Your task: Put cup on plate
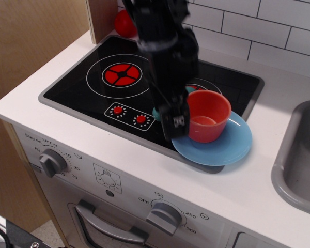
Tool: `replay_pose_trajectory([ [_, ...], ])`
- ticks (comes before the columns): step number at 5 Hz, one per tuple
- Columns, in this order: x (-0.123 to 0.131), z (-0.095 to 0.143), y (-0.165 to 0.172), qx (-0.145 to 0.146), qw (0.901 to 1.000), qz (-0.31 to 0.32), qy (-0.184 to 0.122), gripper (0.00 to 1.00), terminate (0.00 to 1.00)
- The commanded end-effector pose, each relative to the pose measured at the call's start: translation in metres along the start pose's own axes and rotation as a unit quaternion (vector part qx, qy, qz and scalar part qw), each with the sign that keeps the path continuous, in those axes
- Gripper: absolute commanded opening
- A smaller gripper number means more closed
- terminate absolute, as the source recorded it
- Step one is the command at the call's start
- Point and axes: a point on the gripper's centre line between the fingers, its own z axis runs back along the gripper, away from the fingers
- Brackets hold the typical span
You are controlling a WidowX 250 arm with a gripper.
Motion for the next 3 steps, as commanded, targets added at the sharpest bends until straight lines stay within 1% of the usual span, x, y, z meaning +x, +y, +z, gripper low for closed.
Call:
replay_pose_trajectory([
  [1, 0.0228, 0.0529, 0.0310, 0.051, 0.9966, 0.041, -0.049, 1.00, 0.00],
  [2, 0.0228, 0.0529, 0.0310, 0.051, 0.9966, 0.041, -0.049, 1.00, 0.00],
  [3, 0.0228, 0.0529, 0.0310, 0.051, 0.9966, 0.041, -0.049, 1.00, 1.00],
])
